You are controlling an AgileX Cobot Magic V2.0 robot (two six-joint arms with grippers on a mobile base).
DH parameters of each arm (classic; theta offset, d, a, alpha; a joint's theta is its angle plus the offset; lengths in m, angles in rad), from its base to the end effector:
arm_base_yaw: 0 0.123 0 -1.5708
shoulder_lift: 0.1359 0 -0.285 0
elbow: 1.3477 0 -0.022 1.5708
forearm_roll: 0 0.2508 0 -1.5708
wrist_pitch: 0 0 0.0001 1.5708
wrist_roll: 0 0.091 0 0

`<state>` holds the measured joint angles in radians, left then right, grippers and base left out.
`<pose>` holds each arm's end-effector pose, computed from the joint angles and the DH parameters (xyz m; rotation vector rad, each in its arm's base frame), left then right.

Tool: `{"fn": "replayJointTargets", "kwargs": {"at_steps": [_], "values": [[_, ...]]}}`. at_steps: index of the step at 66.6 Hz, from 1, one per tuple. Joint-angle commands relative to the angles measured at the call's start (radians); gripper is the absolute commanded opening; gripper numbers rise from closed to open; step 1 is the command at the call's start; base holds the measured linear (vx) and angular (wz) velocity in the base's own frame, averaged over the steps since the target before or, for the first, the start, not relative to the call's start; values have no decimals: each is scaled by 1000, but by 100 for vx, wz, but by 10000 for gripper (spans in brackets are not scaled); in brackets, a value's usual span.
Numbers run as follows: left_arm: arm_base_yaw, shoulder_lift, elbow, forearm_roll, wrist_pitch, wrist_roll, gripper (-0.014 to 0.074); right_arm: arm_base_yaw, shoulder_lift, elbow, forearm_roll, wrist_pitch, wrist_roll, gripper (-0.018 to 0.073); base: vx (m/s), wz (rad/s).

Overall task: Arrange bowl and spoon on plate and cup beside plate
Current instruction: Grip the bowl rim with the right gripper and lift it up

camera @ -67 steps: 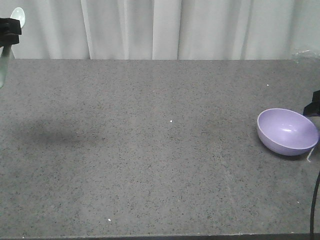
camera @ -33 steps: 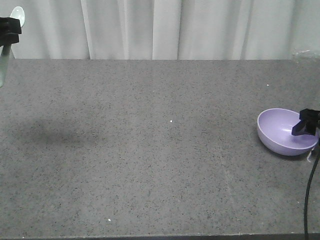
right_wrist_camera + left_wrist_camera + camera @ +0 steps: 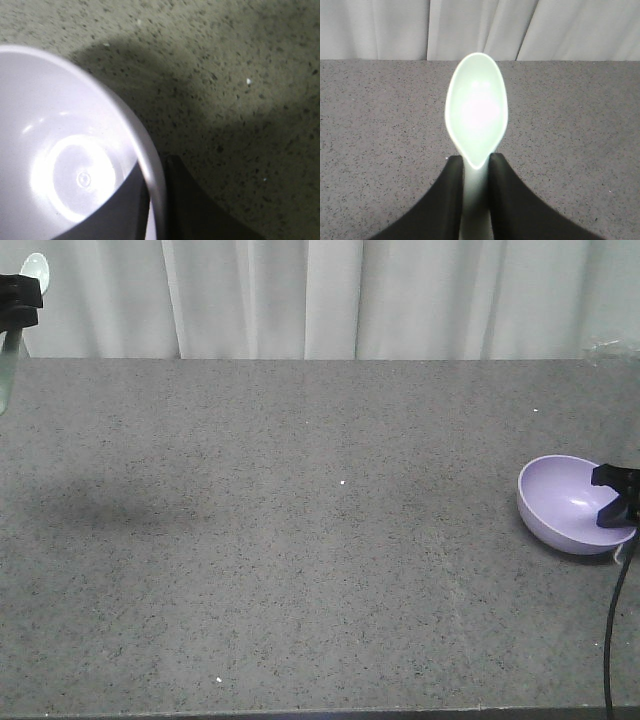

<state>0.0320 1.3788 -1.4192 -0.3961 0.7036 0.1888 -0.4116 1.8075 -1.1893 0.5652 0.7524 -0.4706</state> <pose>0.3062 -0.0130 0.4162 -0.0083 2.1045 -0.3184 0.3449 -0.1142 0.2015 0.4046 2.6455 0.3828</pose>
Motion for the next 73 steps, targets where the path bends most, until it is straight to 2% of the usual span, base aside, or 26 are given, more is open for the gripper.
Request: {"fn": "replayJointTargets", "kwargs": {"at_steps": [1,17,55,73], "values": [[-1,-28,-27,-27,-62,1,-8,-3,-57,-39,58,-14,-46,-11,0,0],[-1,-28,-27,-27,-58,1,-8,-3,-143,-144,162,77,-86,-7,0,0],[-1,-28,-27,-27,-58,1,-8,-3,-520,-174,187,208,-86,-6,0,0],[-1,-28,-27,-27,-58,1,-8,-3,-607,-174,187,229,-86,-6,0,0]]}}
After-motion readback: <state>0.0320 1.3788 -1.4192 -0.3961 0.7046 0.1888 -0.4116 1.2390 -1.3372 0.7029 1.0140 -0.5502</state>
